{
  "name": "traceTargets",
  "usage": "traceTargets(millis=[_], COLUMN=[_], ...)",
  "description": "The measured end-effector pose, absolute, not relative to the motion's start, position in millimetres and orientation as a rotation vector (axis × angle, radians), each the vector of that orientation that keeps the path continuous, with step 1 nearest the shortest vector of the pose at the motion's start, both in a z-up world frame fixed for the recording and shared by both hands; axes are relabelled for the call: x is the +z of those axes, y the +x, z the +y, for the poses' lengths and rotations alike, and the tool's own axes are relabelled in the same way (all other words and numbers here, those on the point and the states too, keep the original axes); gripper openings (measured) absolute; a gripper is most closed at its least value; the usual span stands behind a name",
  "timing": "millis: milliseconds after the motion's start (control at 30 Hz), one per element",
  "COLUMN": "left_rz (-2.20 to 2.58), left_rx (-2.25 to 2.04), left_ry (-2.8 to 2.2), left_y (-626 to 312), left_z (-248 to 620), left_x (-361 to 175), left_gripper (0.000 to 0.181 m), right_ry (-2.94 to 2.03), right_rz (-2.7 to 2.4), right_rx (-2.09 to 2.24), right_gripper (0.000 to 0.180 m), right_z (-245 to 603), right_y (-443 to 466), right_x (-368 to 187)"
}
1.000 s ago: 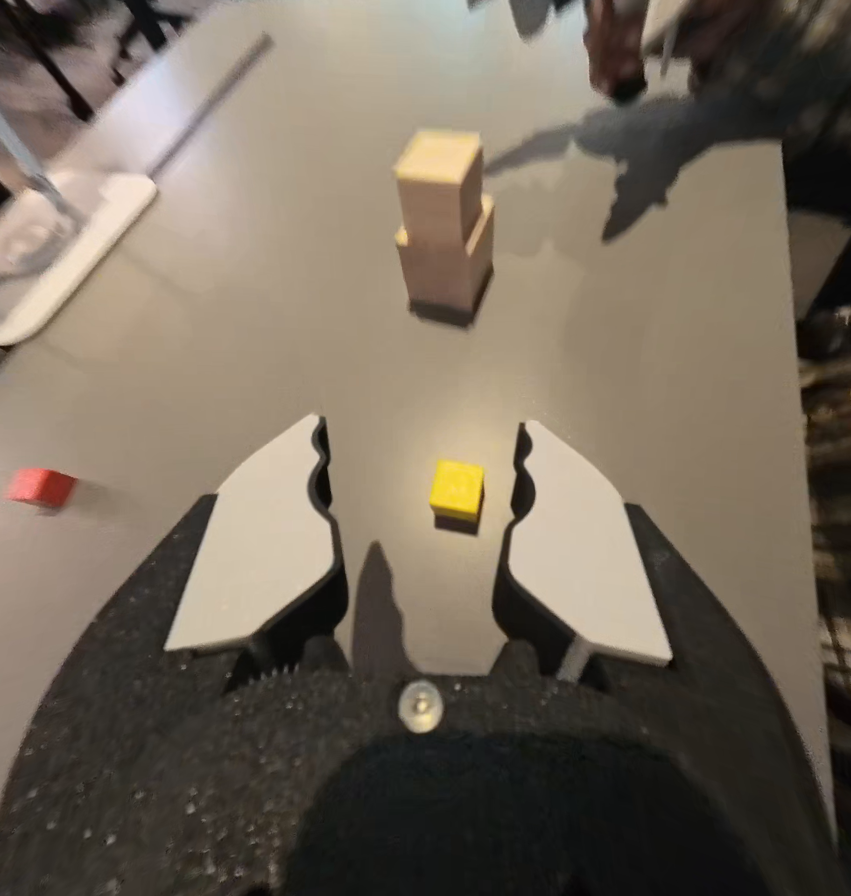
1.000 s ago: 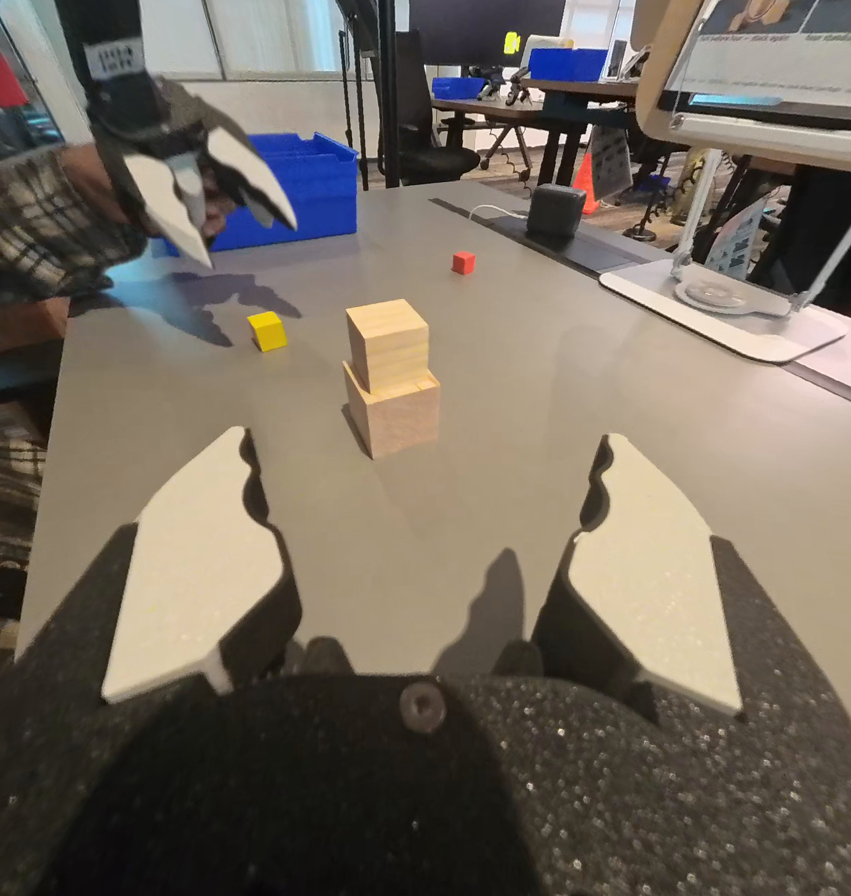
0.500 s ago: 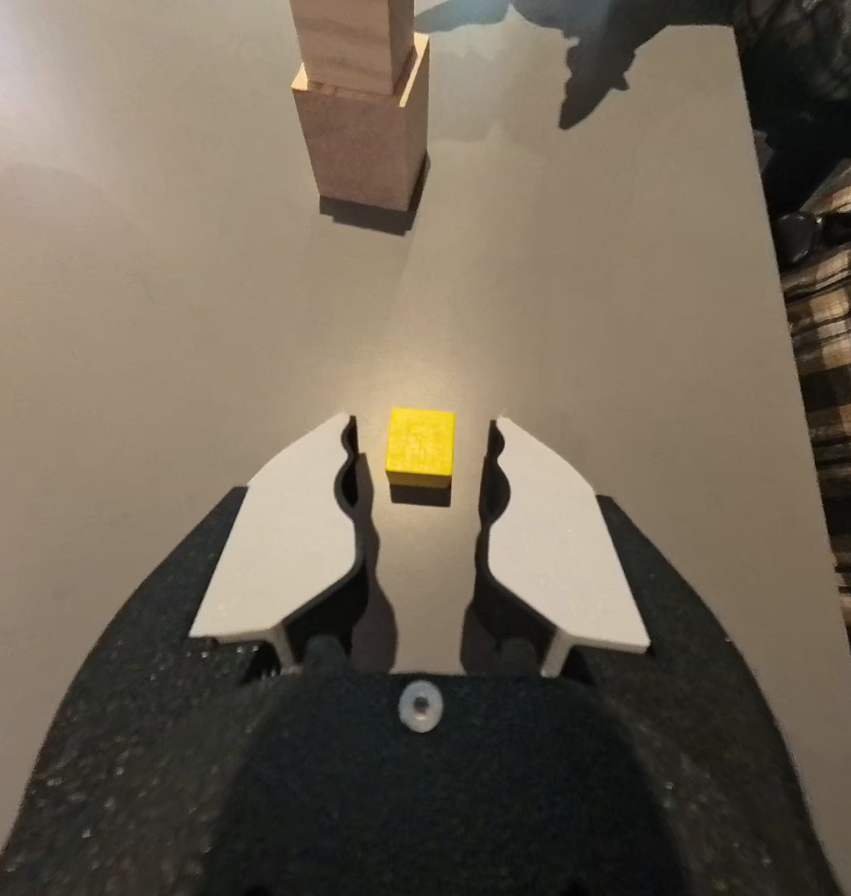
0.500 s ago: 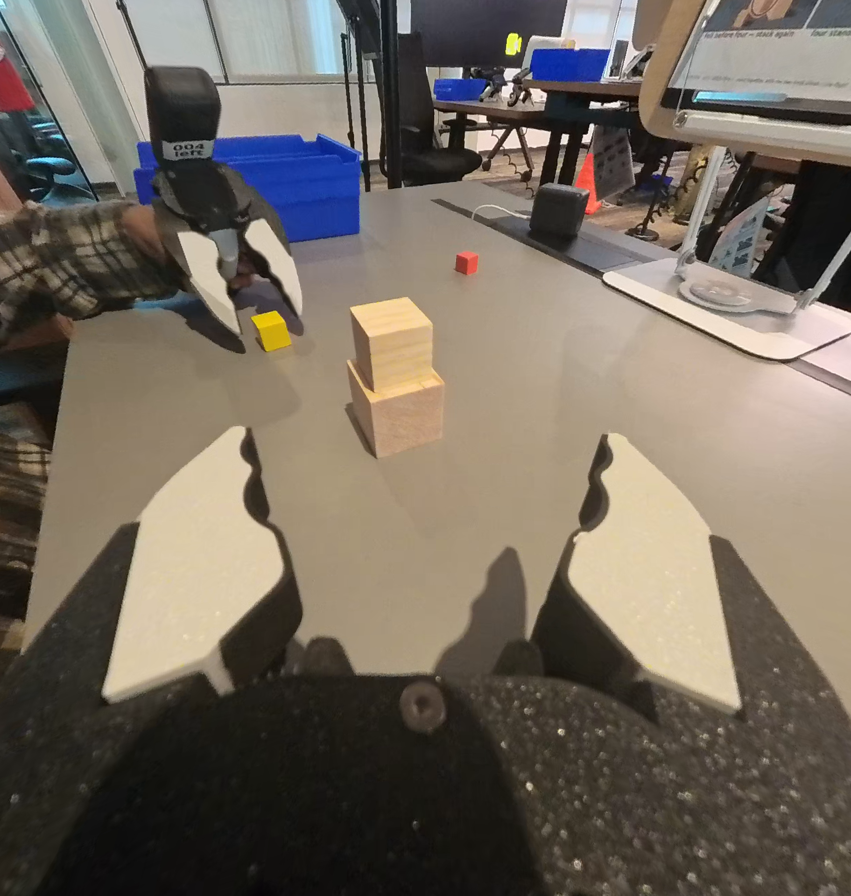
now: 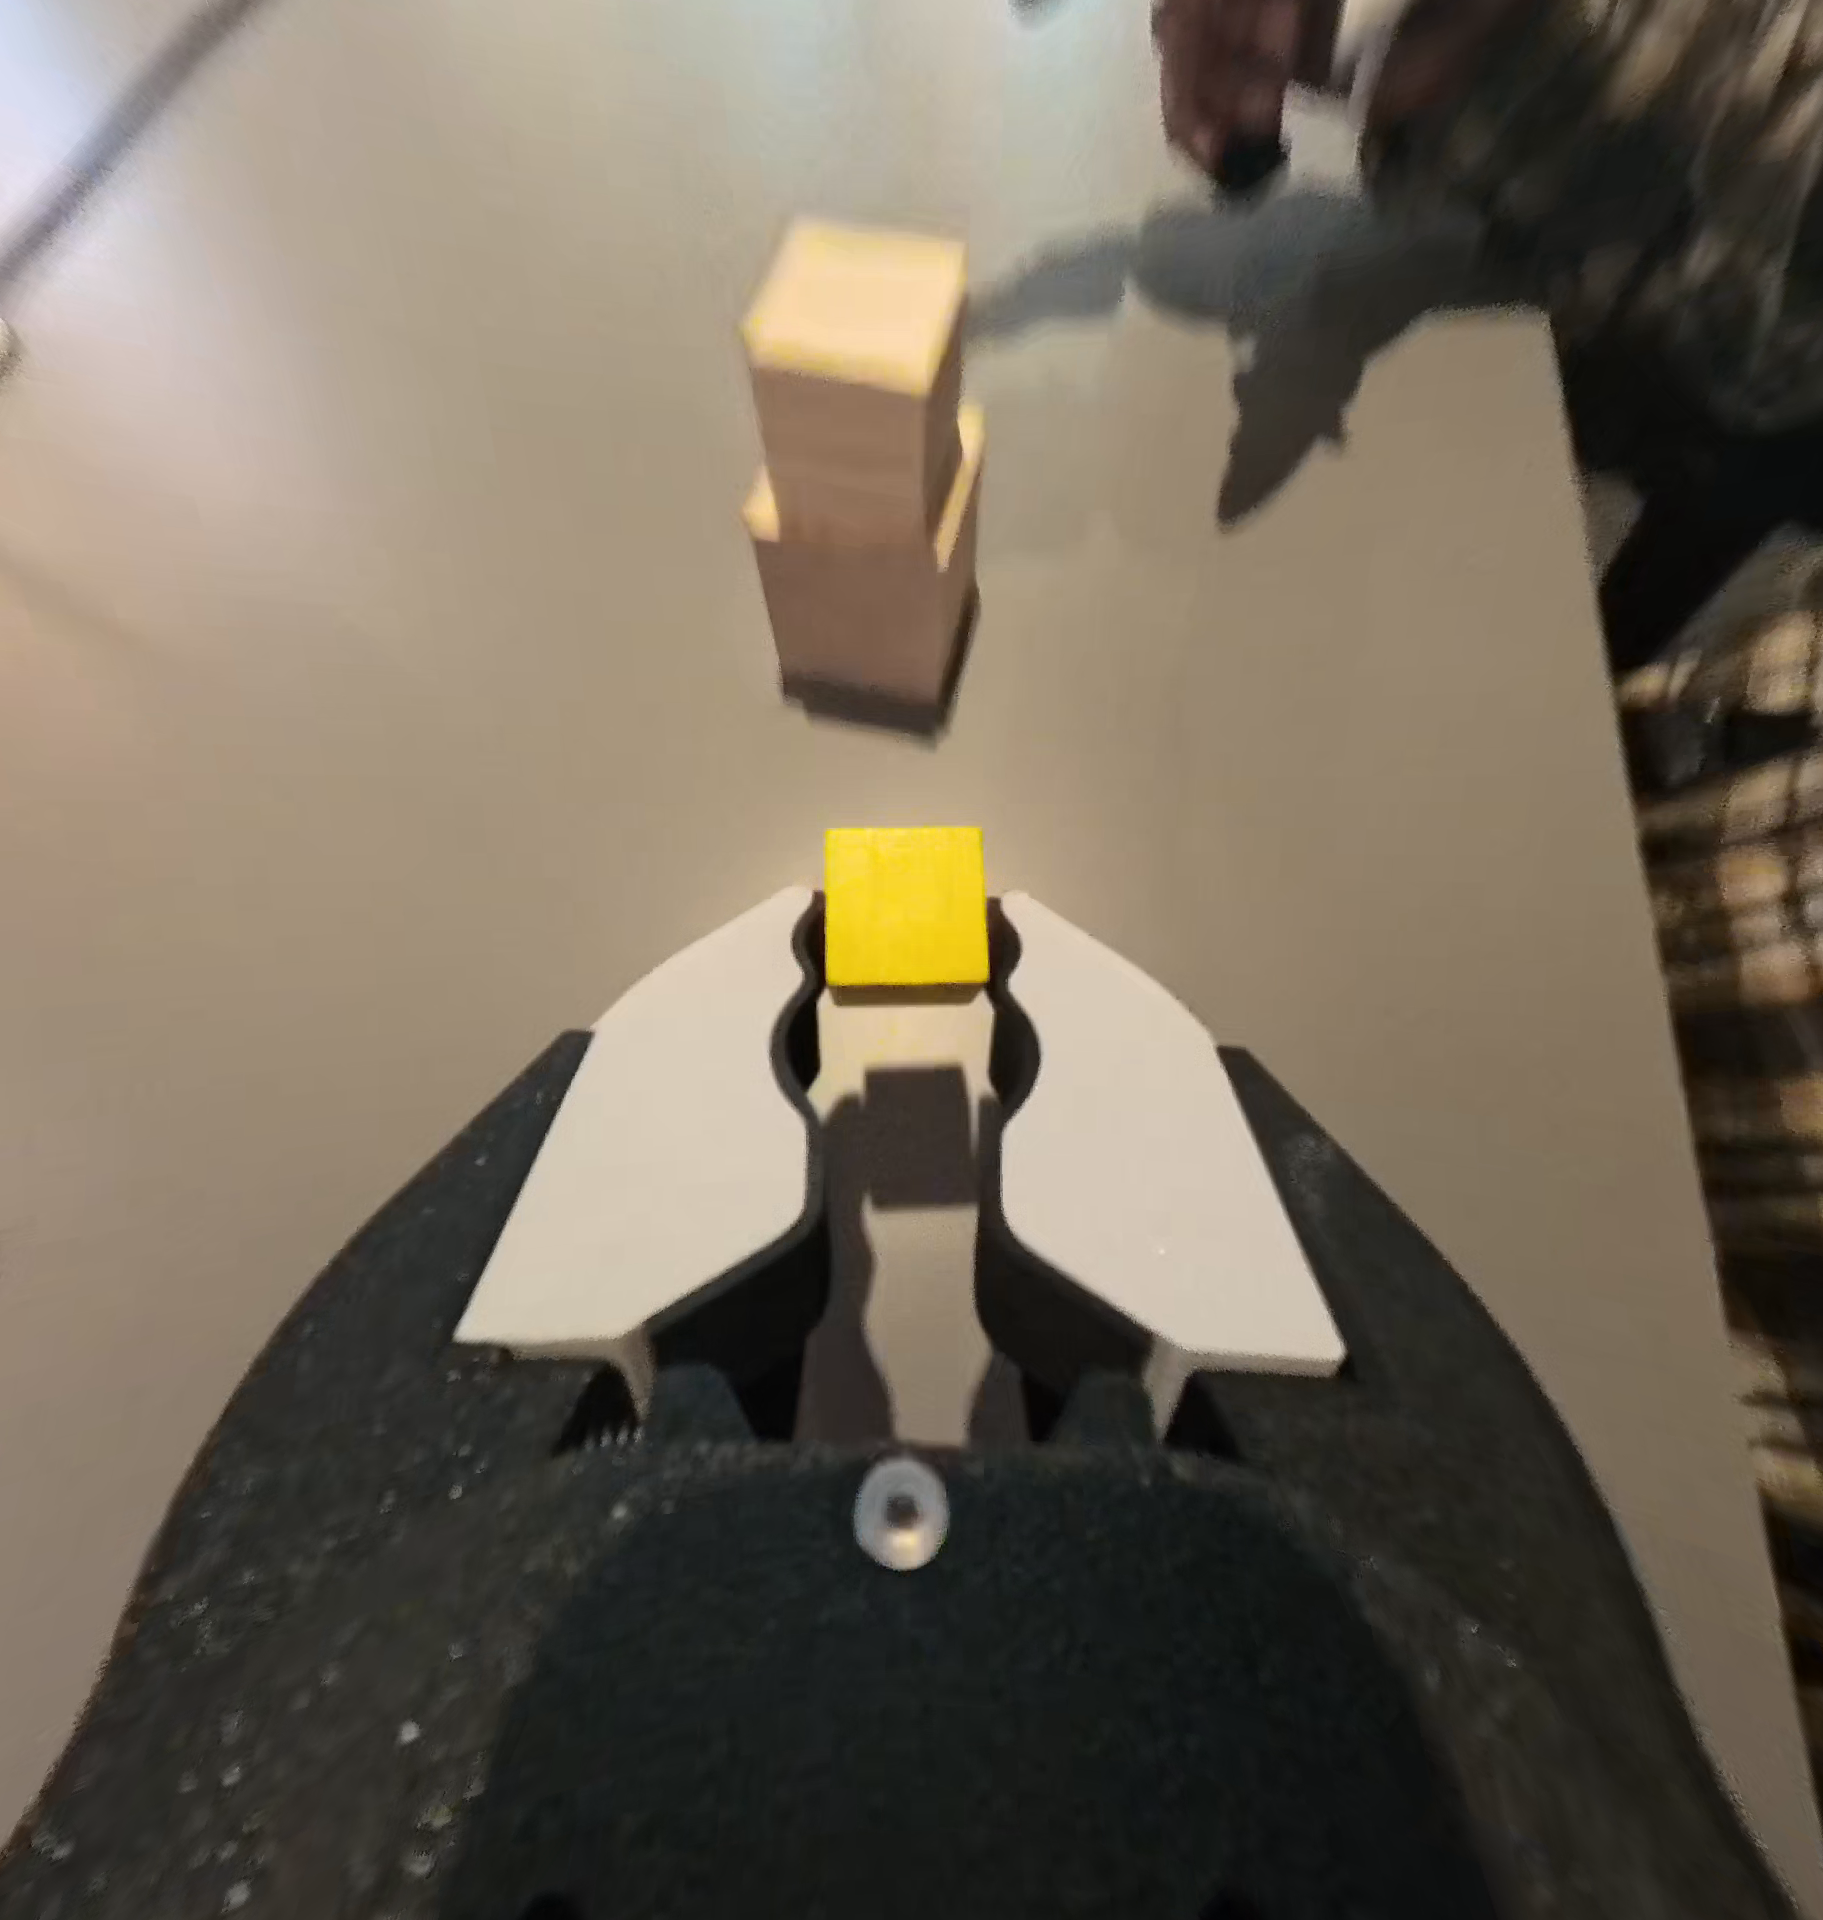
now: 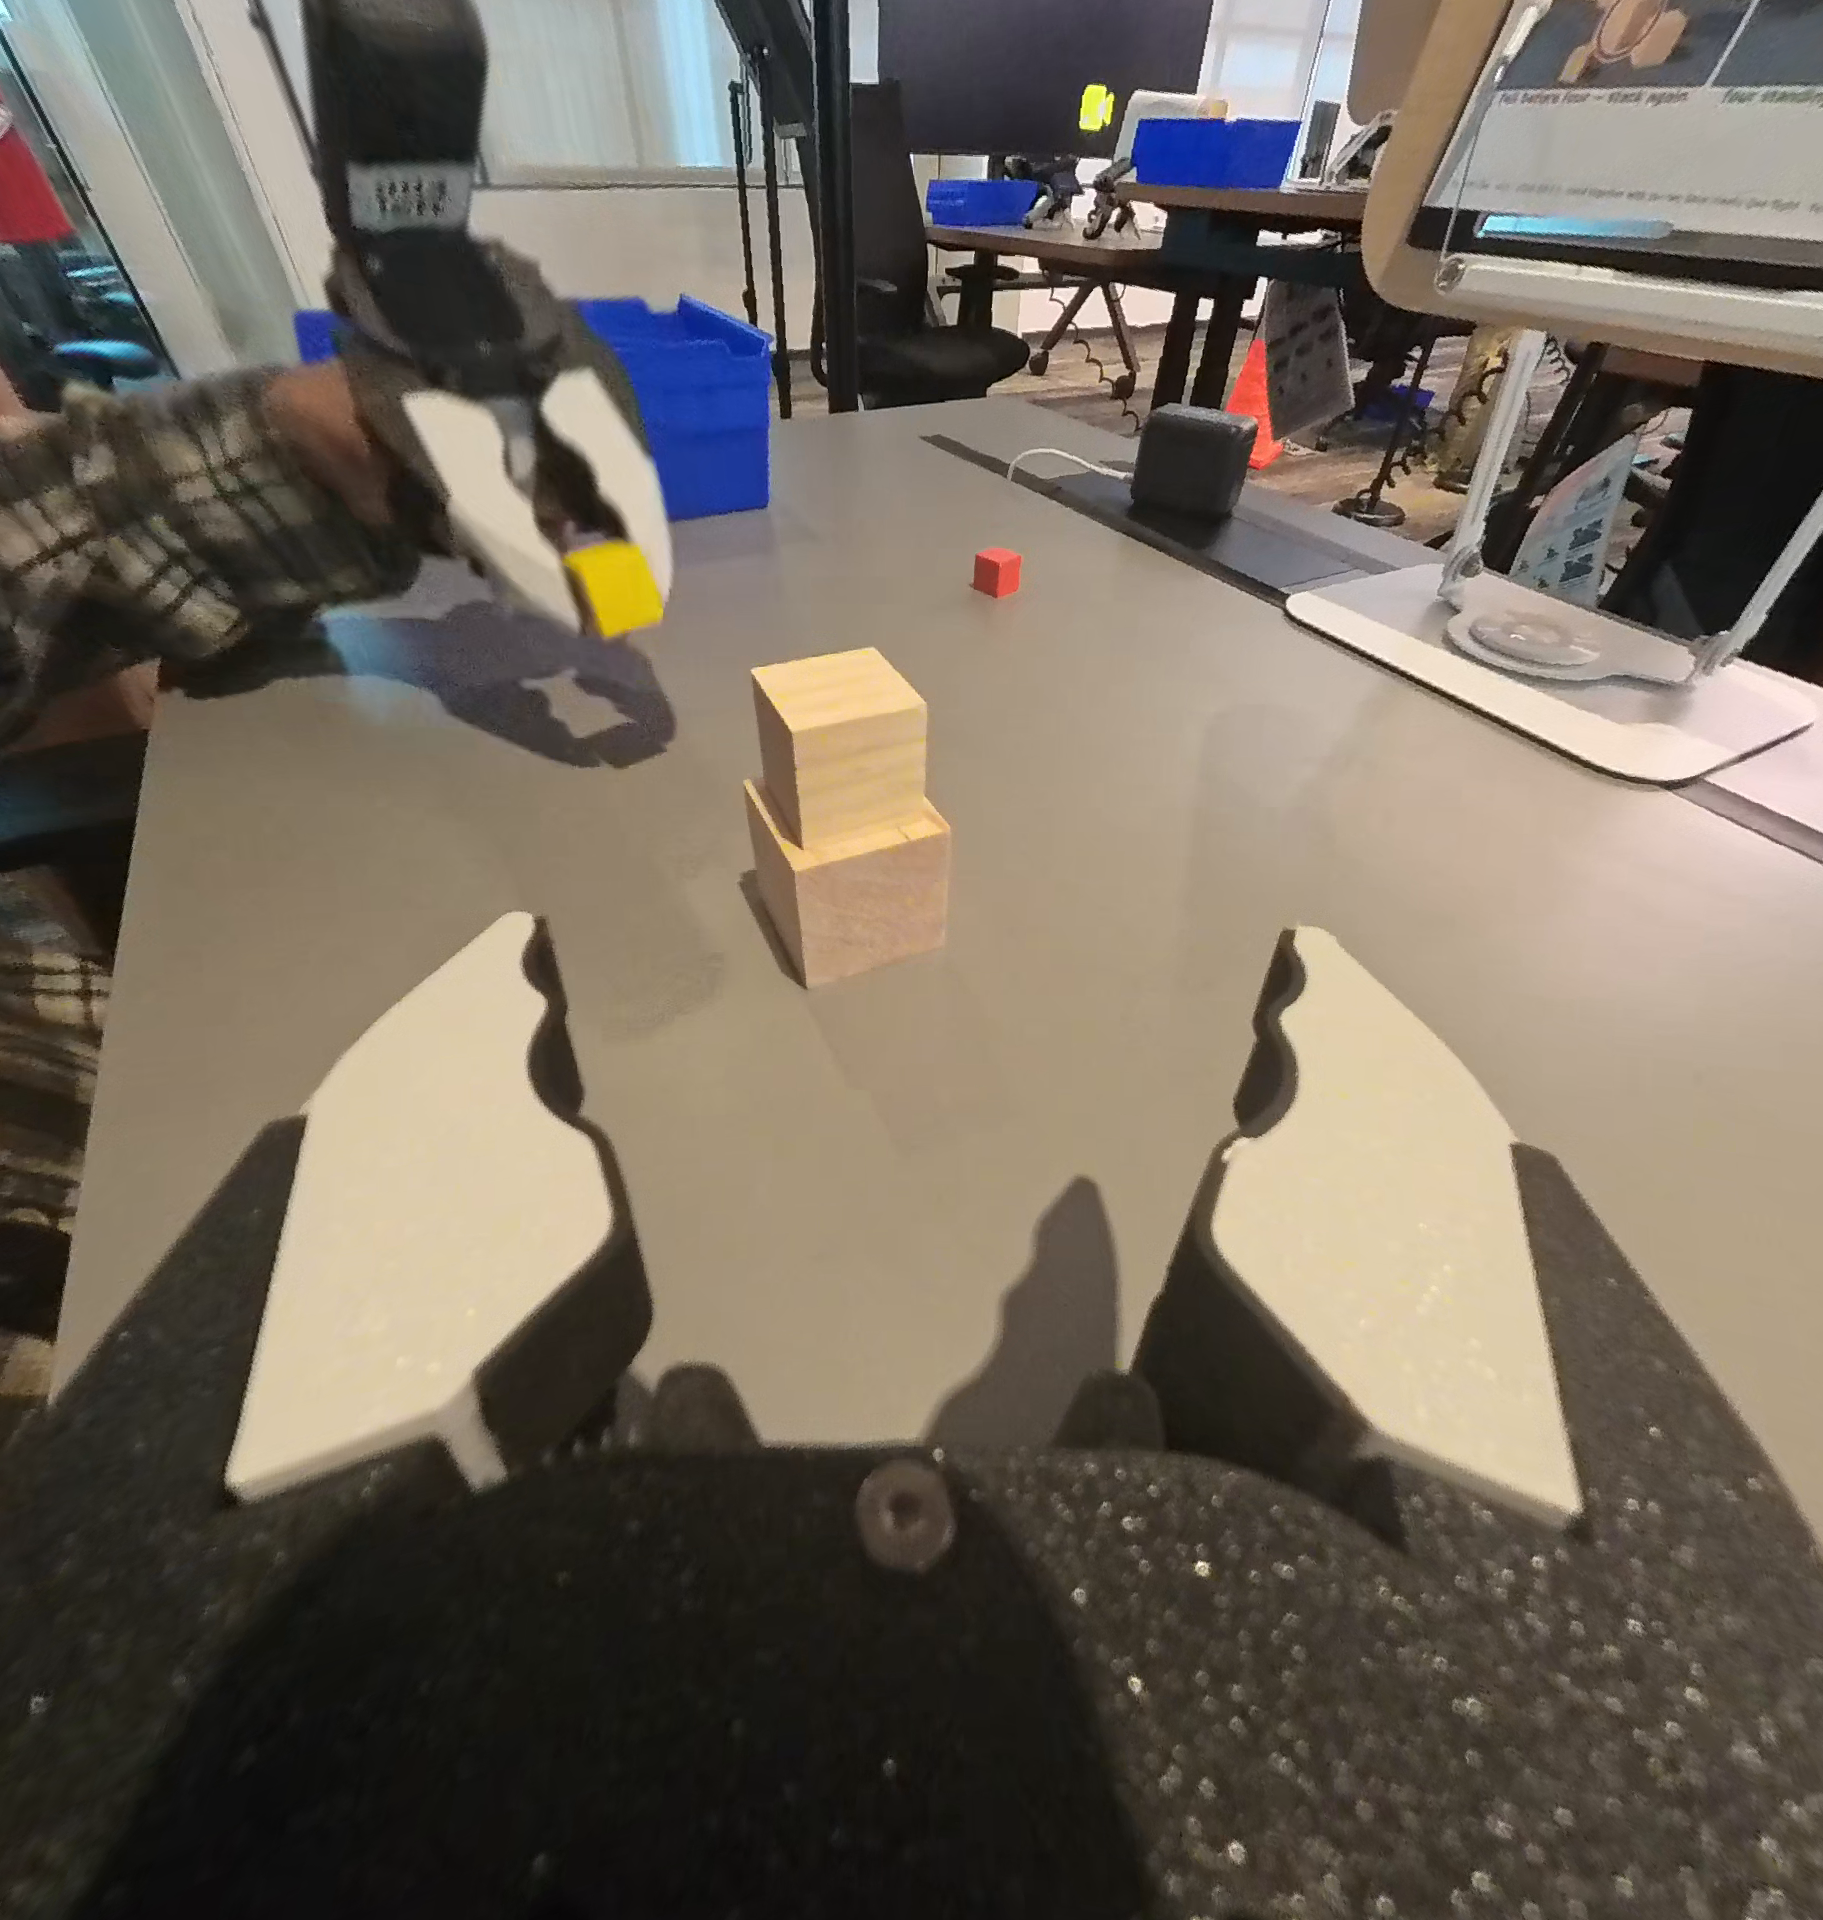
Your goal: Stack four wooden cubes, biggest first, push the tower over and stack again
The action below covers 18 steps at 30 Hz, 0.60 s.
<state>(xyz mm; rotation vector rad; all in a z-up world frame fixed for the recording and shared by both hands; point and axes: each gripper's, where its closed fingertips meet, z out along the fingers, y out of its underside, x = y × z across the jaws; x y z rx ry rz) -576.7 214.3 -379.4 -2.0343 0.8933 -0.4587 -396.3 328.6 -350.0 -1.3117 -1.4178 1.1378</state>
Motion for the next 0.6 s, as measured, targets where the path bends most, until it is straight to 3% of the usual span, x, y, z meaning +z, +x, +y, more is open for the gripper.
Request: traceTargets(millis=[233, 600], left_rz=[0.934, 1.024], left_rx=[-0.531, -0.64], left_ry=[-1.863, -1.878], left_y=[-535, -496], left_z=[278, 302], left_x=[-303, -332], left_gripper=[0.028, 0.028], right_ry=[-1.315, -1.332], right_rz=[-1.418, -1.421], right_rx=[1.136, 1.155], right_gripper=[0.123, 0.122], right_z=[329, 332], right_y=[-395, -395], right_x=[-350, -358])
